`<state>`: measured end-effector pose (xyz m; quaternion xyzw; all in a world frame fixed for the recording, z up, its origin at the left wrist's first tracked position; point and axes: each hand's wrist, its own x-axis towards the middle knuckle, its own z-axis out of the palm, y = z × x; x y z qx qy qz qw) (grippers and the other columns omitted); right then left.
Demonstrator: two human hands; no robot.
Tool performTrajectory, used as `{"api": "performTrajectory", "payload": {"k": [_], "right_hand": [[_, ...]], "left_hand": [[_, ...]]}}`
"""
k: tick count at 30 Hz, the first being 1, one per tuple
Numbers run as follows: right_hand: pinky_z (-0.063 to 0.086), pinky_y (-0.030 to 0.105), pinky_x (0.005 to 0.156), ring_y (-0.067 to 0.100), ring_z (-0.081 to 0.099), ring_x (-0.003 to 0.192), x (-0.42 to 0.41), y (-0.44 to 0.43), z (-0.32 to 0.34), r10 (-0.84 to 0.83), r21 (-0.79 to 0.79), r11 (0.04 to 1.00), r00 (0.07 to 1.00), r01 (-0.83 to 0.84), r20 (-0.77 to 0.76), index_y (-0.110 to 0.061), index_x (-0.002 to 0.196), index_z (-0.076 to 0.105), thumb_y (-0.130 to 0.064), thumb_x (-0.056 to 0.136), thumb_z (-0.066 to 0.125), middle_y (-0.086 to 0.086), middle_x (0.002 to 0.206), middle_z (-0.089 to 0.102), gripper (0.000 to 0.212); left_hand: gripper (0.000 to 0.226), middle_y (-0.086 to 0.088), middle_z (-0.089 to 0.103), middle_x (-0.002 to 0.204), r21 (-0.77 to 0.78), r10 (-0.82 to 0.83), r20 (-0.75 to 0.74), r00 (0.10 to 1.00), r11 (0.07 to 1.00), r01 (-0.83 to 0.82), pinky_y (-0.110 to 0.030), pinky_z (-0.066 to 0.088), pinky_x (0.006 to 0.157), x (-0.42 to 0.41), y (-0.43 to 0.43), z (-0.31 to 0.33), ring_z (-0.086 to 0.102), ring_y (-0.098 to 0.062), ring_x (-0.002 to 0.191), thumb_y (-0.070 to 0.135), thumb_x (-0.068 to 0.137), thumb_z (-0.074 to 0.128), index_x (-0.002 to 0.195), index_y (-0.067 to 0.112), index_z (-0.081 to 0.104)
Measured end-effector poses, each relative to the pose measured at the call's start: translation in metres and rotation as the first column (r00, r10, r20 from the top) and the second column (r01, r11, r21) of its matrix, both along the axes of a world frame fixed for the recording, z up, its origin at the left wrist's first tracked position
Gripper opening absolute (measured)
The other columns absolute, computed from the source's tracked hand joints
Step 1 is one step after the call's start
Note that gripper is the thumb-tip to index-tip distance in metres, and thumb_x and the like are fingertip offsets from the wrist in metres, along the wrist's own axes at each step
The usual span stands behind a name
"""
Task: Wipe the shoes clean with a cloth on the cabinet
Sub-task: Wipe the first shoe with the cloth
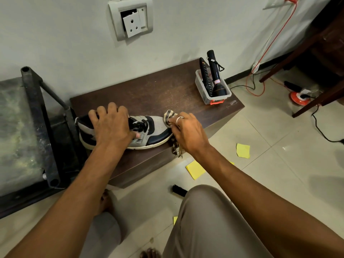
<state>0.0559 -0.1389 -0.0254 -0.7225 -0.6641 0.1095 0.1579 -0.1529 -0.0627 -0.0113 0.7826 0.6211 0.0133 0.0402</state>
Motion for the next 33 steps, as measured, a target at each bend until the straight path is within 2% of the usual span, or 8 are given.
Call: {"api": "performTrajectory", "payload": {"k": [8,12,17,20,24,28,31,33], "right_hand": [[0.056,0.038,0.082,0.019,0.059,0.097,-0.014,-0.007,-0.009,-0.065,-0.004,0.998,0.991,0.065,-0.120,-0.014,0.111,0.076,-0.016,0.101,0.062,0.003,0.108,0.065,0.018],[0.055,0.039,0.077,0.023,0.062,0.088,-0.041,-0.033,-0.012,0.051,-0.010,0.999,0.986,-0.053,-0.160,-0.008,0.097,0.076,-0.010,0.099,0.062,0.005,0.101,0.066,0.014],[0.056,0.032,0.080,0.017,0.065,0.092,-0.054,-0.033,-0.007,0.115,-0.099,0.984,0.954,-0.148,-0.276,-0.017,0.108,0.079,-0.012,0.096,0.065,-0.003,0.102,0.066,0.019],[0.049,0.014,0.085,0.008,0.065,0.101,-0.058,-0.030,-0.005,0.101,-0.200,0.959,0.904,-0.199,-0.415,-0.019,0.119,0.077,-0.015,0.096,0.067,-0.005,0.112,0.070,0.024],[0.047,0.007,0.084,-0.004,0.065,0.097,-0.039,-0.022,0.009,-0.093,-0.120,0.993,0.757,0.019,-0.647,-0.014,0.115,0.078,-0.015,0.094,0.073,-0.007,0.106,0.073,0.022],[0.049,0.012,0.092,-0.006,0.065,0.100,-0.005,-0.006,0.019,-0.196,0.000,0.970,0.785,0.242,-0.588,-0.012,0.116,0.077,-0.011,0.094,0.071,-0.007,0.109,0.072,0.022],[0.048,0.025,0.107,0.008,0.063,0.117,0.002,0.001,0.016,-0.170,-0.121,0.985,0.862,0.127,-0.477,-0.015,0.125,0.074,-0.010,0.098,0.065,-0.001,0.125,0.071,0.028],[0.047,0.026,0.107,0.012,0.062,0.118,-0.005,0.000,0.009,-0.095,-0.212,0.977,0.904,0.005,-0.417,-0.017,0.129,0.072,-0.010,0.101,0.061,-0.001,0.128,0.069,0.031]], "left_hand": [[0.070,-0.012,0.054,0.121,0.045,0.004,-0.005,1.000,0.999,-0.004,-0.054,0.028,0.106,0.002,0.002,-0.005,0.047,-0.040,0.116,0.060,0.061,0.089,0.111,0.018,0.063],[0.073,-0.012,0.054,0.122,0.051,-0.006,-0.009,1.000,0.999,0.006,-0.054,0.026,0.108,0.002,0.003,-0.006,0.046,-0.041,0.117,0.062,0.060,0.089,0.112,0.018,0.062],[0.073,-0.014,0.053,0.125,0.060,-0.042,0.015,0.999,0.997,0.041,-0.061,0.015,0.119,-0.002,0.004,-0.006,0.045,-0.043,0.124,0.061,0.061,0.088,0.112,0.016,0.062],[0.073,-0.014,0.054,0.126,0.060,-0.055,0.034,0.998,0.997,0.053,-0.061,0.011,0.120,-0.003,0.004,-0.004,0.044,-0.043,0.126,0.060,0.061,0.088,0.112,0.015,0.063],[0.063,-0.008,0.053,0.127,0.063,-0.147,0.120,0.982,0.988,0.141,-0.060,0.006,0.122,-0.013,0.012,-0.005,0.042,-0.038,0.128,0.056,0.060,0.091,0.105,0.021,0.063],[0.052,0.002,0.055,0.128,0.128,-0.275,0.256,0.927,0.960,0.249,-0.058,-0.003,0.123,-0.022,0.018,-0.004,0.038,-0.029,0.134,0.067,0.061,0.083,0.085,0.029,0.058],[0.058,0.002,0.054,0.134,0.229,-0.296,0.297,0.908,0.945,0.234,-0.062,-0.007,0.121,-0.022,0.013,-0.004,0.033,-0.030,0.139,0.086,0.070,0.058,0.075,0.028,0.059],[0.061,-0.006,0.045,0.147,0.272,-0.198,0.310,0.930,0.956,0.113,-0.063,-0.013,0.118,-0.018,0.006,-0.008,0.022,-0.034,0.148,0.082,0.081,0.053,0.087,0.022,0.064]]}}
